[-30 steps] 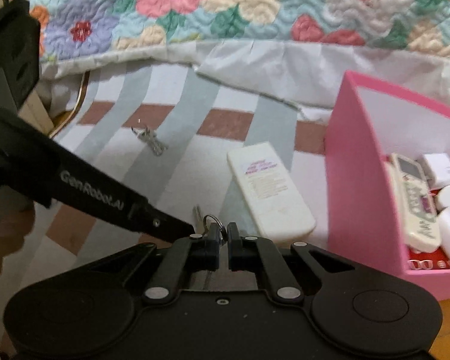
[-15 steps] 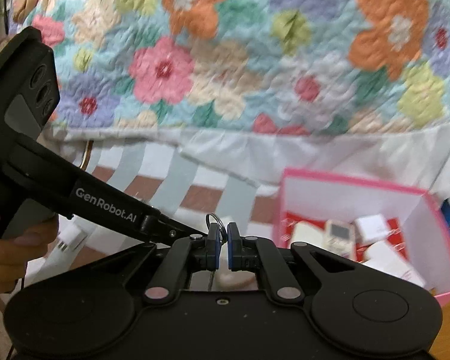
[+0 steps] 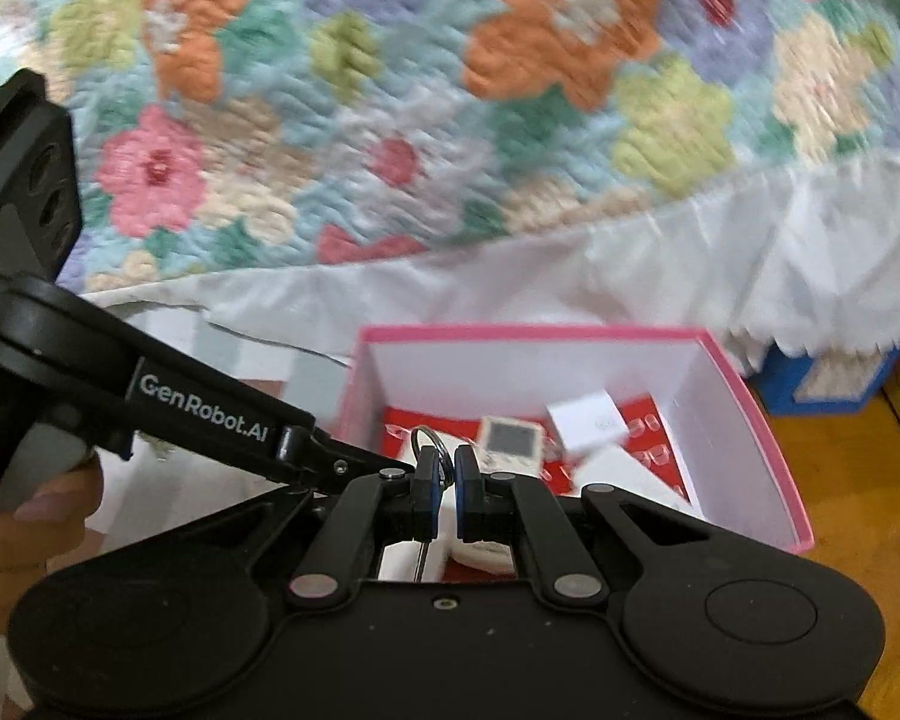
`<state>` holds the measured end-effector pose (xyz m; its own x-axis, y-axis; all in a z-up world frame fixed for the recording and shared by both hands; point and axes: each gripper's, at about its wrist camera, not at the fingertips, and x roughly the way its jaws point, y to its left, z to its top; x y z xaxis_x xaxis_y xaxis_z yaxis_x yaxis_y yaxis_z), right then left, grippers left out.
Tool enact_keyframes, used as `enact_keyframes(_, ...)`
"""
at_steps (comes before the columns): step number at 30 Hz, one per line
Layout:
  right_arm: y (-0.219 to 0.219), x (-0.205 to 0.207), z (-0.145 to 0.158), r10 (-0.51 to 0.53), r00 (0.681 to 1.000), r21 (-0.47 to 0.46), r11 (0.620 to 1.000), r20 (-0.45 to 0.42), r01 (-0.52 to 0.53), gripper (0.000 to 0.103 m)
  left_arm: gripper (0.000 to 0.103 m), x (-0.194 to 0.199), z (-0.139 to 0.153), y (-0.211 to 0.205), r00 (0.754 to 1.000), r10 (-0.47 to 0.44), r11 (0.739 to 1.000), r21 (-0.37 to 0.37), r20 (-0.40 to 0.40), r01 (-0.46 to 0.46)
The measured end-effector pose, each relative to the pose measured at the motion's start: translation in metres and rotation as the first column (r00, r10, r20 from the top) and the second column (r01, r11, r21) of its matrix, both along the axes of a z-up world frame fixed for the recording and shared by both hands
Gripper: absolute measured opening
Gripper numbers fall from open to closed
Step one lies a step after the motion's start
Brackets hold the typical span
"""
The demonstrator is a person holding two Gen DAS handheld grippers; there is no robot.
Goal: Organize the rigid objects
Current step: 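Carry the keys into the pink box and open the left gripper, then move the left gripper to the small white square plug charger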
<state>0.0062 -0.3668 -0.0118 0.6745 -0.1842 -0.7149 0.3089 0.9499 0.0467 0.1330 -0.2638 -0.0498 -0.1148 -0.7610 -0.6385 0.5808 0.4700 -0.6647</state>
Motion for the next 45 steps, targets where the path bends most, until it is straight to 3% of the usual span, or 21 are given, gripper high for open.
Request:
enact_keyframes(4,-0.022,-0.001,-0.028,-0.095,0.995,0.039,0.995,-0.036,0.097,0.007,0.005,-0.005,-0.012,-0.018,1.000,0.000,0.999,0.054,0.020,-0.001)
enact_keyframes(8,-0.040,0.002,-0.048,-0.139,0.987,0.089,0.985,-0.082,0.146,0.014,0.019,-0.007,-0.017,-0.017,0.999,0.010,0.995,0.097,0.040,-0.014)
enact_keyframes(9,-0.042,0.001,-0.049,-0.147,0.986,0.097,0.983,-0.079,0.155,0.014,0.021,-0.008,-0.016,-0.015,0.999,0.016,0.994,0.110,0.049,-0.021)
enact_keyframes(11,-0.041,-0.005,-0.041,-0.150,0.987,0.114,0.981,-0.048,0.155,0.030,0.028,-0.009,-0.011,-0.008,0.997,0.022,0.991,0.131,0.074,-0.031)
enact_keyframes(16,-0.028,-0.017,-0.011,-0.142,0.990,0.113,0.983,-0.014,0.143,0.041,0.039,-0.014,0.015,0.024,0.988,0.022,0.985,0.167,0.155,-0.048)
enact_keyframes(19,-0.012,-0.022,0.007,-0.086,0.996,0.153,0.984,-0.010,0.087,0.047,0.043,-0.020,0.038,0.051,0.973,0.030,0.979,0.188,0.230,-0.075)
enact_keyframes(24,0.035,-0.019,0.032,0.111,0.993,0.141,0.985,-0.045,-0.104,0.051,0.048,-0.027,0.068,0.096,0.950,0.035,0.961,0.249,0.312,-0.117)
enact_keyframes(30,0.098,-0.008,0.053,0.331,0.942,0.148,0.936,-0.058,-0.320,0.057,0.058,-0.027,0.090,0.159,0.937,0.056,0.946,0.281,0.344,-0.160)
enact_keyframes(34,0.138,0.005,0.050,0.473,0.881,0.183,0.869,-0.025,-0.461,0.064,0.064,-0.022,0.089,0.201,0.929,0.065,0.933,0.309,0.364,-0.187)
enact_keyframes(40,0.182,0.033,0.028,0.606,0.794,0.255,0.760,0.057,-0.598,0.073,0.068,0.005,0.059,0.248,0.915,0.132,0.895,0.351,0.382,-0.275)
enact_keyframes(43,0.197,0.046,0.009,0.631,0.773,0.294,0.727,0.072,-0.620,0.074,0.071,0.019,0.036,0.268,0.918,0.176,0.879,0.363,0.355,-0.309)
enact_keyframes(45,0.207,0.055,-0.007,0.629,0.775,0.306,0.728,0.057,-0.613,0.075,0.071,0.029,0.016,0.280,0.920,0.225,0.860,0.380,0.320,-0.342)
